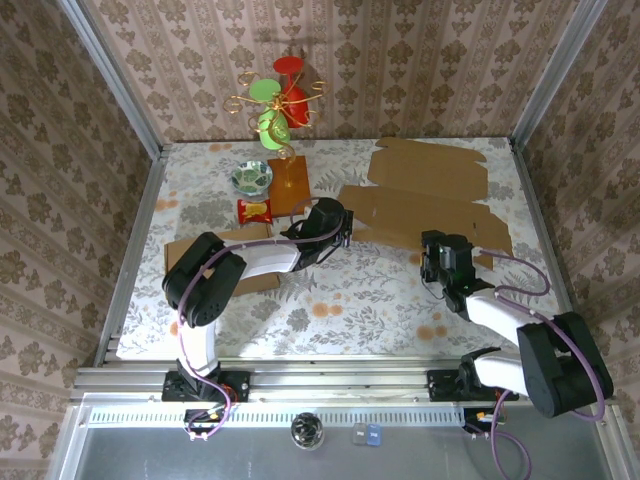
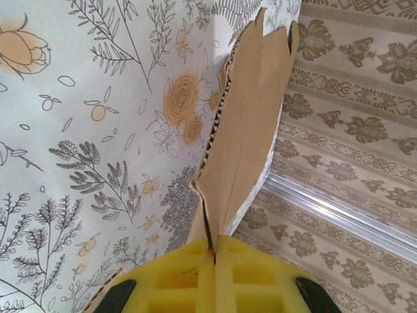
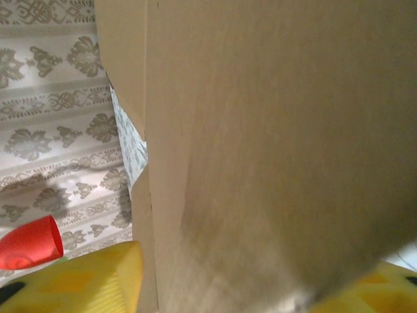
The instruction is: Fold the paper box
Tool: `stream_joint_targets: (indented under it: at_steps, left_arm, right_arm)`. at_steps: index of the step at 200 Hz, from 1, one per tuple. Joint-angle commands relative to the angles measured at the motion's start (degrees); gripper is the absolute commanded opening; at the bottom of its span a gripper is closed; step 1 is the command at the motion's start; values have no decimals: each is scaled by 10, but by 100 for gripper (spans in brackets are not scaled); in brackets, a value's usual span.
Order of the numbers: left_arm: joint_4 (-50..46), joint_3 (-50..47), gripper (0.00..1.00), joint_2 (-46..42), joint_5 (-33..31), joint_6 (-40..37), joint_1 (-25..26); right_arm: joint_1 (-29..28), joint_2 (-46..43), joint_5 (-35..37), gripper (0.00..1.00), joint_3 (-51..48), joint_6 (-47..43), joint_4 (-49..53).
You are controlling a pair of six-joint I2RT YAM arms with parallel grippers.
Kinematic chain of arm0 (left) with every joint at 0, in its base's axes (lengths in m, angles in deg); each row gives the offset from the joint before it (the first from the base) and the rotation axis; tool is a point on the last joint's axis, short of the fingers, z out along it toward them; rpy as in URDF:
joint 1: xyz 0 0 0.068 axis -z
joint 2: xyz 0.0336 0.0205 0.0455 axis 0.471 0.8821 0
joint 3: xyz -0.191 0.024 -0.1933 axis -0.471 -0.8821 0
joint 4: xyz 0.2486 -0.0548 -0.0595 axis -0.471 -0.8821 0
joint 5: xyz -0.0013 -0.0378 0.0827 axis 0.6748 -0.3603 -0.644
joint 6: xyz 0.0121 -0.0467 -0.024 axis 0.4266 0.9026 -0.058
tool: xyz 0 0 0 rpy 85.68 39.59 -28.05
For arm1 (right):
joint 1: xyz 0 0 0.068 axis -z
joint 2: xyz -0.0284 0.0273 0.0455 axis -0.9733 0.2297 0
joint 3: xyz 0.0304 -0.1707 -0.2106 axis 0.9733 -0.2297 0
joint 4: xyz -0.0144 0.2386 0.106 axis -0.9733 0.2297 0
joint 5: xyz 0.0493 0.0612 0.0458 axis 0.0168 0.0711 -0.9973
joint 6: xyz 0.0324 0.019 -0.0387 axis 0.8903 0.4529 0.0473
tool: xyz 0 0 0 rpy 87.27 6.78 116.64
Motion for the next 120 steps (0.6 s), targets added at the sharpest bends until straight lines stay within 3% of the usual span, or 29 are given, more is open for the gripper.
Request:
stream_joint_targets:
  at_steps: [1, 59, 85, 120]
  left_arm:
    - [-12, -7, 0, -26, -5, 9, 4]
    - [-10, -5, 0, -24, -4, 9, 5]
    - [-9, -6, 0, -24, -5, 9, 5]
    - [-4, -8, 0, -23, -5, 13, 5]
  right_arm:
    - [10, 12, -13, 53, 13, -15, -50]
    - [15, 2, -14, 34, 37, -17, -29]
    - [22, 3, -18, 18, 48, -16, -22]
    - [27, 13, -27, 10, 67, -11, -7]
